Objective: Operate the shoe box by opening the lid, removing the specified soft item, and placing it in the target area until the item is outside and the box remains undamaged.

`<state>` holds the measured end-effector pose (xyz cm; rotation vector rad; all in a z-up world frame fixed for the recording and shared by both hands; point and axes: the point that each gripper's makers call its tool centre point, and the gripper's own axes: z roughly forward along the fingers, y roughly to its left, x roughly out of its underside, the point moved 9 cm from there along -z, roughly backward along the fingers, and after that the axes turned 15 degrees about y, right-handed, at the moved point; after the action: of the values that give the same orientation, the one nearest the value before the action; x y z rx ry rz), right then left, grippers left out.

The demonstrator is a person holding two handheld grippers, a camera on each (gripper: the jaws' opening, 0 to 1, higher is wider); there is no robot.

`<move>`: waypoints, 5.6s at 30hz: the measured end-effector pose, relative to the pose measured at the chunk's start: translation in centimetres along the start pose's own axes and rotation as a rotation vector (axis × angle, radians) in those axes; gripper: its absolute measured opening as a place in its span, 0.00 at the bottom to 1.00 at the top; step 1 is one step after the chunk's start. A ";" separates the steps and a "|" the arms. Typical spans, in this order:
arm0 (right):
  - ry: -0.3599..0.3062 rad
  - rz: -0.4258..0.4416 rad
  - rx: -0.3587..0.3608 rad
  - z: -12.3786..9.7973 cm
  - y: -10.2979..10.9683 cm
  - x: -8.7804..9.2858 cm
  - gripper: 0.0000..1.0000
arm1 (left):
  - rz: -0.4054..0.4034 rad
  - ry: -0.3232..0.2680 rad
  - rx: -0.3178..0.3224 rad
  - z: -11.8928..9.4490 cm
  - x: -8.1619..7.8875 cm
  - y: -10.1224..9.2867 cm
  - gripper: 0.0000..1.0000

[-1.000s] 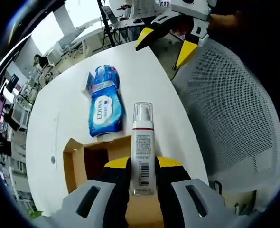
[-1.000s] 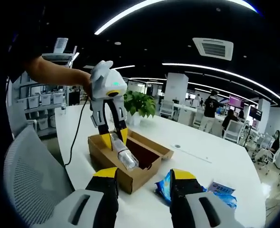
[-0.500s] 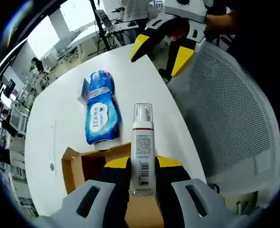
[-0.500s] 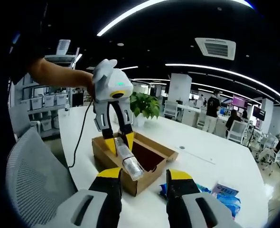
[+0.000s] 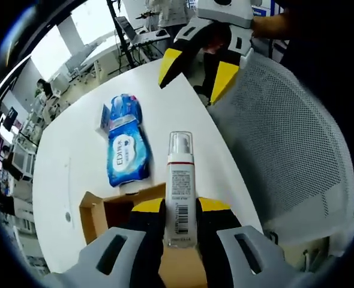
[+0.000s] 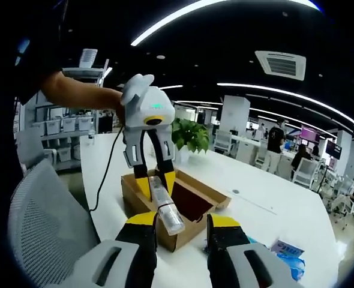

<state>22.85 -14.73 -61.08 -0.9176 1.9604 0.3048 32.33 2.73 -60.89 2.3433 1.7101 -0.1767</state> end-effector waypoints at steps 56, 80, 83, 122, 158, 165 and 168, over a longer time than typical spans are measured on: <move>0.037 -0.186 -0.119 1.0 2.4 0.2 0.14 | 0.134 -0.167 0.042 -0.7 -1.2 -1.7 0.19; 0.095 -0.164 -0.157 1.0 1.8 -0.4 0.12 | 0.073 -0.177 -0.010 -1.1 -0.6 -1.7 0.23; 0.102 -0.174 -0.155 1.1 1.8 -0.4 0.12 | 0.049 -0.183 -0.019 -1.3 -0.3 -1.7 0.25; 0.259 -0.354 -0.175 1.5 -6.6 -2.7 0.13 | -0.555 -0.461 -0.217 -2.8 4.2 -1.7 0.74; 0.484 -0.583 -0.196 4.4 -16.0 -5.4 0.13 | -0.926 -0.555 -0.469 -4.6 8.1 -8.0 1.00; 0.545 -0.624 -0.204 5.7 -17.6 -5.6 0.13 | -0.965 -0.551 -0.514 -5.0 8.3 -9.3 1.00; 0.581 -0.635 -0.211 6.3 -18.2 -5.6 0.13 | -0.989 -0.550 -0.530 -5.0 8.6 -9.9 1.00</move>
<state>41.44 -21.22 -57.26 -1.8628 2.0257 -0.1481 25.41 14.78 -59.18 0.8394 2.0819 -0.4125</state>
